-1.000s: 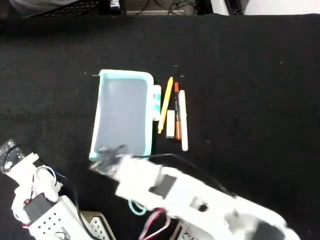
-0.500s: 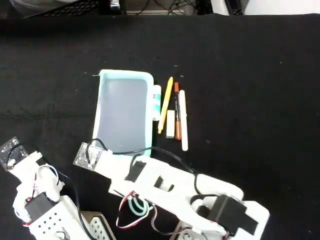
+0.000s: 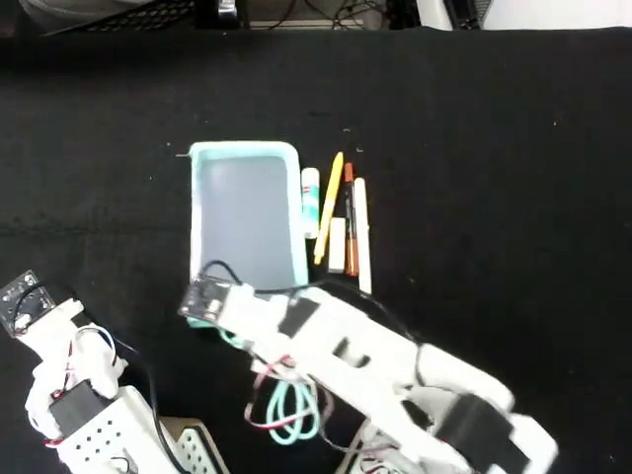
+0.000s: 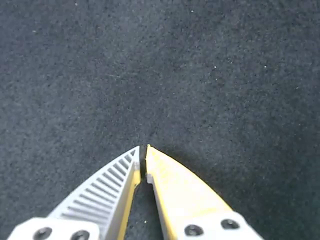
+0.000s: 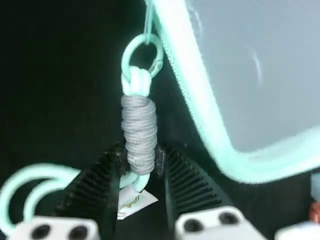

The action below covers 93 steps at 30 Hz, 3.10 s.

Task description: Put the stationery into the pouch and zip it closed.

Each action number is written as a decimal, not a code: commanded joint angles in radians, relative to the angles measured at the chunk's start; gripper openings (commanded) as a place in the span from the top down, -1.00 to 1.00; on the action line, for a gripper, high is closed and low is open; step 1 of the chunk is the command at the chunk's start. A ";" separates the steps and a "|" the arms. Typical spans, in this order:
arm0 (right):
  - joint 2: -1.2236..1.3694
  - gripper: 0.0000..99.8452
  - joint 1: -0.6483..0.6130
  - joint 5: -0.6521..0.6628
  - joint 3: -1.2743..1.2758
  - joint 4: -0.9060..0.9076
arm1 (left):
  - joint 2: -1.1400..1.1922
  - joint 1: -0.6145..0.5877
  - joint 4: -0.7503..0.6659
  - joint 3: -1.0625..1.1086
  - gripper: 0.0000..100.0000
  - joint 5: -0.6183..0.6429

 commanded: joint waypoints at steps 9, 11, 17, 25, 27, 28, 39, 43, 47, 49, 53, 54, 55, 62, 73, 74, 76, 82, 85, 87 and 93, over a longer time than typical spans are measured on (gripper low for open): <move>-0.432 0.73 0.167 0.077 0.147 0.150 | -0.002 0.007 -0.014 0.015 0.91 0.006; -0.432 0.62 0.133 0.077 0.151 0.161 | -0.002 0.007 -0.014 0.015 0.91 0.006; -0.433 0.67 0.069 0.075 0.156 0.137 | -0.002 0.007 -0.014 0.015 0.91 0.006; -0.432 0.67 0.064 0.021 0.234 -0.037 | -0.002 0.007 -0.014 0.015 0.91 0.006; -0.432 0.67 0.064 0.021 0.232 -0.041 | -0.002 0.007 -0.014 0.015 0.91 0.006; -0.432 0.67 0.064 0.021 0.228 -0.044 | -0.002 0.007 -0.014 0.015 0.91 0.006; -0.297 0.67 -0.014 -0.044 0.179 -0.104 | -0.002 0.007 -0.014 0.015 0.91 0.006; -0.145 0.71 -0.034 -0.069 0.131 -0.175 | -0.002 0.007 -0.014 0.015 0.91 0.006; -0.065 0.98 -0.032 -0.068 0.062 -0.170 | -0.002 0.007 -0.014 0.015 0.91 0.005; -0.073 0.98 -0.031 -0.063 0.047 -0.160 | -0.002 0.012 -0.012 0.015 0.91 0.009; -0.159 0.98 0.035 -0.063 -0.033 -0.037 | -0.005 0.028 0.000 0.015 0.90 0.002; -0.194 0.98 0.060 -0.060 -0.059 0.002 | -0.005 0.050 -0.044 0.013 0.90 -0.006; -0.237 0.98 0.083 -0.046 -0.087 0.043 | -0.005 0.067 -0.100 0.012 0.90 -0.026; -0.533 0.98 0.180 -0.006 -0.202 0.163 | -0.003 0.323 -0.431 -0.058 0.90 -0.135; -0.329 0.98 0.180 -0.006 -0.311 -0.005 | -0.002 0.720 -0.163 -0.423 0.58 0.048; -0.292 0.98 0.180 -0.006 -0.337 -0.003 | -0.002 0.733 -0.147 -0.424 0.58 0.057; -0.232 0.98 0.180 -0.006 -0.375 -0.003 | -0.002 0.754 -0.115 -0.418 0.58 0.069; -0.193 0.98 0.181 -0.006 -0.418 -0.003 | -0.002 0.806 -0.098 -0.360 0.58 0.061; -0.193 0.98 0.181 -0.006 -0.414 -0.003 | -0.002 0.817 -0.103 -0.331 0.57 0.060; -0.193 0.98 0.181 -0.006 -0.414 -0.002 | -0.002 0.819 -0.137 -0.291 0.57 0.058; -0.208 0.98 0.180 -0.006 -0.429 0.034 | -0.002 0.819 -0.298 -0.125 0.57 -0.032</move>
